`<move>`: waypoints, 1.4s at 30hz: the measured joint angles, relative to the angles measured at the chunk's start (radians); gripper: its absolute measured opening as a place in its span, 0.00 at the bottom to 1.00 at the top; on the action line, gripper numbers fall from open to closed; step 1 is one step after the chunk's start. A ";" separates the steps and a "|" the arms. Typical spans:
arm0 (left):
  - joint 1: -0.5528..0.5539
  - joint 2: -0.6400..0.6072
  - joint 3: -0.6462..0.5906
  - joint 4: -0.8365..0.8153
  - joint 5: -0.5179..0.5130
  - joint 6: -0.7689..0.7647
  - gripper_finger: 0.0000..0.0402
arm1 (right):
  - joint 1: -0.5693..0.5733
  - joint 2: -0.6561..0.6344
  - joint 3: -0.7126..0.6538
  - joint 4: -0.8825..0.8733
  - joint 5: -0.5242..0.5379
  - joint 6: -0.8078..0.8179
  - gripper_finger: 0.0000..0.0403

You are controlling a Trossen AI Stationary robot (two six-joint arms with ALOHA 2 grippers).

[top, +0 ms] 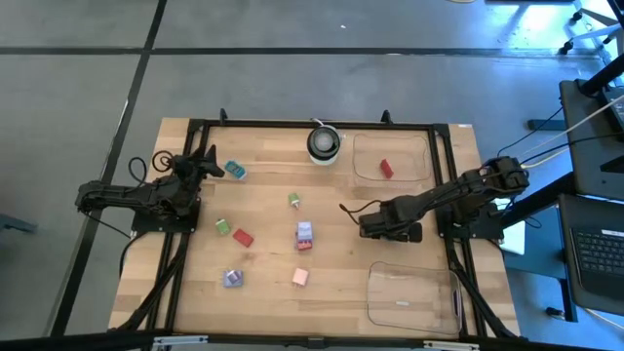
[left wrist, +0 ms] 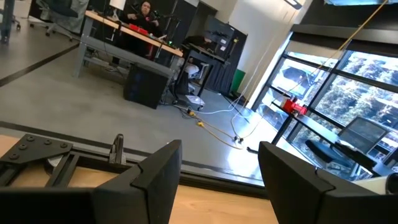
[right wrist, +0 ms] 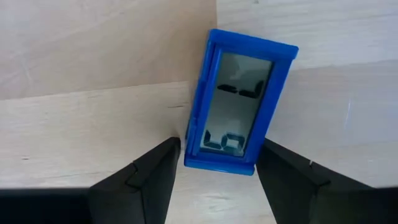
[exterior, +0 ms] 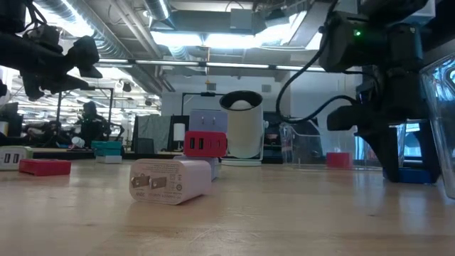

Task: Pick & Place Office items
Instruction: Put the blue digital timer into the top transparent bin

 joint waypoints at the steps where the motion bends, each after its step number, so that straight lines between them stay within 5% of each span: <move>1: 0.000 0.000 0.000 0.000 0.000 0.000 0.52 | -0.003 -0.001 0.000 0.000 0.001 -0.005 0.54; 12: 0.000 0.000 0.000 0.000 0.000 -0.007 0.52 | -0.007 -0.004 0.000 -0.006 0.027 -0.006 0.39; 21: 0.000 0.000 0.000 0.000 0.000 -0.010 0.52 | 0.005 -0.035 -0.007 -0.005 0.036 -0.009 0.42; 29: 0.000 0.000 0.000 0.000 0.000 -0.010 0.52 | 0.061 -0.205 -0.010 -0.016 0.179 0.030 0.39; 36: 0.000 0.000 0.000 0.000 0.000 -0.010 0.52 | 0.105 -0.434 -0.008 0.023 0.506 -0.020 0.41; 42: 0.000 0.000 0.000 0.000 0.000 -0.009 0.52 | 0.108 -0.559 -0.006 0.175 0.872 -0.398 0.41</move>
